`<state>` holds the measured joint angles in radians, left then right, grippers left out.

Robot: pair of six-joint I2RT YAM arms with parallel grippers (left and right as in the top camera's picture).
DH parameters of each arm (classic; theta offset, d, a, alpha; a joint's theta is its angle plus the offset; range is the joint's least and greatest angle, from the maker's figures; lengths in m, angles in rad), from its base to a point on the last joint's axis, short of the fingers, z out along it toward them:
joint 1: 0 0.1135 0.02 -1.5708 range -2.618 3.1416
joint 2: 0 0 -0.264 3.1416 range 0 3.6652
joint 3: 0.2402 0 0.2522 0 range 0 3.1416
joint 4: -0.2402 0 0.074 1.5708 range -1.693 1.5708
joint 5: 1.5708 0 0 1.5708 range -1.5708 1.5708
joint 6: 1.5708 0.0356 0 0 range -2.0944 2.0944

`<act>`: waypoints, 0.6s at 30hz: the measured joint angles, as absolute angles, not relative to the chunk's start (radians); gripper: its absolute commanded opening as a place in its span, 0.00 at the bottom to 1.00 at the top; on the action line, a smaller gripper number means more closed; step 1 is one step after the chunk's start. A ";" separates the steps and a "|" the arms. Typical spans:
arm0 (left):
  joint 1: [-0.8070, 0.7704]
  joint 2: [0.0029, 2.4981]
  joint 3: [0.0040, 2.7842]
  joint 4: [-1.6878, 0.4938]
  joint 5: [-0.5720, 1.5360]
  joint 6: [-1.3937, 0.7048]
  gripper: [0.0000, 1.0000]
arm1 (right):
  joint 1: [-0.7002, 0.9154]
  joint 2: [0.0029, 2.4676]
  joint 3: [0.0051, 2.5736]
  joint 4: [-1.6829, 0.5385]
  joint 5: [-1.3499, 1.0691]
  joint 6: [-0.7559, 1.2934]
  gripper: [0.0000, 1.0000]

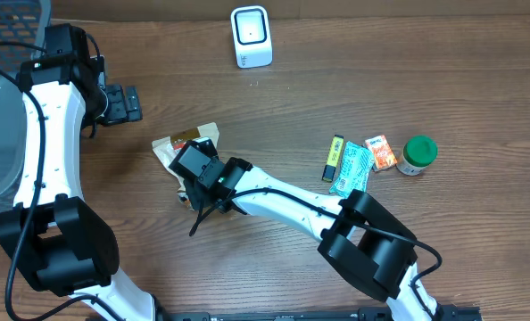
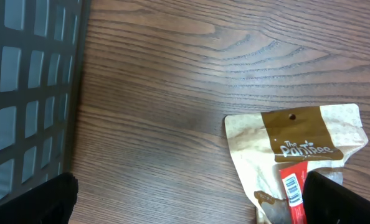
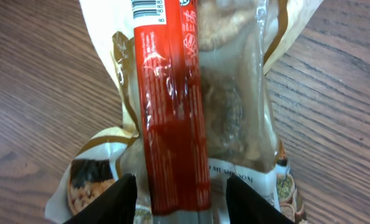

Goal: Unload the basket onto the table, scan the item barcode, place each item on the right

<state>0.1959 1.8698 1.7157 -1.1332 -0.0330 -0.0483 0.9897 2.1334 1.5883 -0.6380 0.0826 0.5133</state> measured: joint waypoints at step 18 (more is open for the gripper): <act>0.196 1.870 1.716 -1.133 -0.033 -0.048 1.00 | 0.990 2.129 1.595 -0.704 0.040 0.497 0.47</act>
<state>0.1959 1.8698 1.7157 -1.1332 -0.0330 -0.0483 0.9901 2.1288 1.5951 -0.7040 0.0402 0.4969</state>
